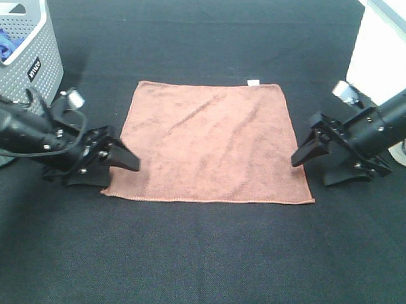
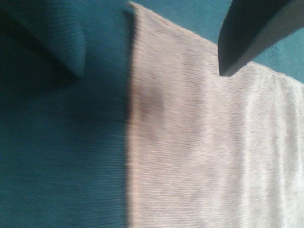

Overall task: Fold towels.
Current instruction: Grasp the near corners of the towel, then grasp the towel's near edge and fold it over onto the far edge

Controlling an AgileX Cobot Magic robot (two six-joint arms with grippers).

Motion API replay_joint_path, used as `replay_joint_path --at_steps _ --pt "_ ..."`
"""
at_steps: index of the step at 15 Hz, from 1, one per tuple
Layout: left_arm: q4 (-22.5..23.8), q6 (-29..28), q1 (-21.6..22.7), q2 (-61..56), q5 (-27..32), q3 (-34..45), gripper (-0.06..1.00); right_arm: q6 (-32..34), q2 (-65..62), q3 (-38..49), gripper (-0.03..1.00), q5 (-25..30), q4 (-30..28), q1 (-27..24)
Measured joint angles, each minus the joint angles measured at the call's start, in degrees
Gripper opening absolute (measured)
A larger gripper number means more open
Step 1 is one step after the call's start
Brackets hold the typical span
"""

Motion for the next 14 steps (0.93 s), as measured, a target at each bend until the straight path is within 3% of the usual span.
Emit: replay_joint_path --at_steps 2,4,5,7,8,9,10,14 --pt "-1.09 0.0 -1.55 1.38 1.32 -1.78 0.7 -0.34 0.11 -0.17 0.73 -0.97 0.11 3.21" --pt "-1.38 -0.52 -2.41 2.12 1.55 -2.18 0.6 0.0 0.23 -0.17 0.64 -2.12 0.17 4.18" --pt "-0.52 -2.06 -2.41 2.46 1.49 -2.18 0.46 0.74 0.34 -0.17 0.55 -2.75 -0.4 4.13" --pt "2.46 -4.98 -2.41 3.04 1.38 -2.18 0.11 2.69 0.92 -0.17 0.26 -3.95 -1.78 4.13" --pt "3.84 -5.61 -2.41 3.21 1.38 -2.18 0.02 3.09 1.15 -0.17 0.13 -4.18 -2.64 4.13" --pt "4.47 -6.7 -2.41 3.21 1.38 -2.18 0.01 3.5 1.26 -0.17 0.02 -4.18 -2.98 4.13" --pt "6.47 -8.48 -2.41 2.64 1.38 -2.18 0.0 4.41 1.32 -0.17 0.0 -4.01 -3.04 4.13" --pt "13.64 -13.52 -2.41 -0.8 1.43 -2.06 0.0 4.81 0.97 0.0 0.0 -1.49 -4.18 4.13"
